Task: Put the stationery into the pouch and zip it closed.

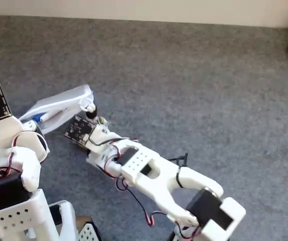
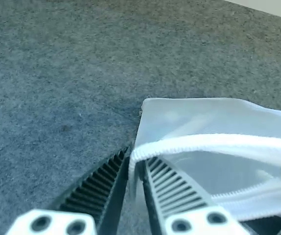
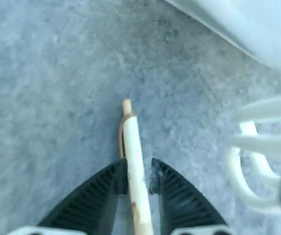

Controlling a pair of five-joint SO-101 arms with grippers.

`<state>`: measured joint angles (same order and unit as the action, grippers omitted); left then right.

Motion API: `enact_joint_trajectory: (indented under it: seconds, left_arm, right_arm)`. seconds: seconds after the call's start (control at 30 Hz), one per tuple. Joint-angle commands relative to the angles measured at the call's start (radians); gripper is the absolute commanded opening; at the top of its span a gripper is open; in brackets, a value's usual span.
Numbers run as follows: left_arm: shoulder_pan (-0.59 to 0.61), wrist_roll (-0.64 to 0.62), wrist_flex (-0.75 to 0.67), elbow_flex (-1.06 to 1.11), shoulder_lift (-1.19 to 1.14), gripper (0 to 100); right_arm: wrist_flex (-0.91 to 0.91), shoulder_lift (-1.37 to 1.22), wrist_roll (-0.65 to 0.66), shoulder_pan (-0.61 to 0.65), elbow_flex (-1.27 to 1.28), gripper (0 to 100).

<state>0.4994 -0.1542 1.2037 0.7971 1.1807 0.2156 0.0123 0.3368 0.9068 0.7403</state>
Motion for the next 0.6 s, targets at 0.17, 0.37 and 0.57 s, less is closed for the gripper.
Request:
enact_joint_trajectory:
  seconds: [0.17, 0.37, 0.57]
  left_arm:
    - [0.019, -0.011, -0.026, 0.001, -0.008, 1]
    - [0.019, -0.011, -0.026, 0.001, -0.008, 1]
    - [0.019, -0.011, -0.026, 0.001, -0.008, 1]
  right_arm:
    - [0.012, -0.17, 0.005, -0.018, -0.131, 7.0]
    - [0.012, -0.208, 0.17, -0.015, -0.128, 6.7]
    - [0.012, -0.22, 0.183, -0.015, -0.125, 0.9]
